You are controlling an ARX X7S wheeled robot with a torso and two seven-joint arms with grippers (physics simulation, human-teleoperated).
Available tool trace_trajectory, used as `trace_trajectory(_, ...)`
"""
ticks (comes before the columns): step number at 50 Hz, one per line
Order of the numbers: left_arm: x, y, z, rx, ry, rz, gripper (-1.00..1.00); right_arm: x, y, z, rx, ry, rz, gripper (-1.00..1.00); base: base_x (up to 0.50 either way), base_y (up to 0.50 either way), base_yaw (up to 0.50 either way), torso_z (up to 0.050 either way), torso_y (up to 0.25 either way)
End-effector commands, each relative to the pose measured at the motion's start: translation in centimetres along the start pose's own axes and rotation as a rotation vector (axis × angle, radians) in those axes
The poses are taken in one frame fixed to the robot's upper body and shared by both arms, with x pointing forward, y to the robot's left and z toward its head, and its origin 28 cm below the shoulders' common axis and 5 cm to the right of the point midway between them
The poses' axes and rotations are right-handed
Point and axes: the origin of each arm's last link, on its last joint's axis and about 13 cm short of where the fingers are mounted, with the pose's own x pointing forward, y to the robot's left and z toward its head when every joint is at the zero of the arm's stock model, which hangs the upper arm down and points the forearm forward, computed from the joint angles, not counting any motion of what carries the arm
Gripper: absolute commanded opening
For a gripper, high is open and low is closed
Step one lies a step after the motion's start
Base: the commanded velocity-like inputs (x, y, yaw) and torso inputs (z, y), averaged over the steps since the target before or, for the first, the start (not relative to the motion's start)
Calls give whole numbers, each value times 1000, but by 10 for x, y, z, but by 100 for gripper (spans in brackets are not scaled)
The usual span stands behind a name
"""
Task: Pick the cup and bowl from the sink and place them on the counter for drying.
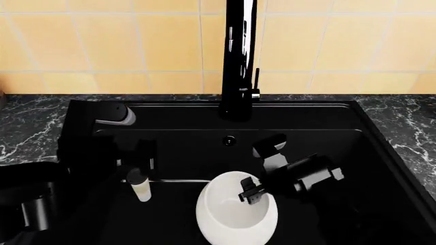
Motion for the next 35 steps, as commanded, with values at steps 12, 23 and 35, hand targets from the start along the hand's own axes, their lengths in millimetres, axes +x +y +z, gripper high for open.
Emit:
trace_trajectory(12, -1, 1, 0, 3, -3, -2, 100, -26, -5, 7, -21, -59, -39, -100, 0, 0, 0, 0, 0)
trace_trajectory(23, 3, -1, 2, 12, -1, -8, 100, -55, -2, 6, -56, -85, -36, -100, 0, 0, 0, 0, 0)
trace_trajectory(35, 5, -1, 5, 25, -20, 10, 100, -82, -3, 1, -107, -70, -22, -100, 0, 0, 0, 0, 0)
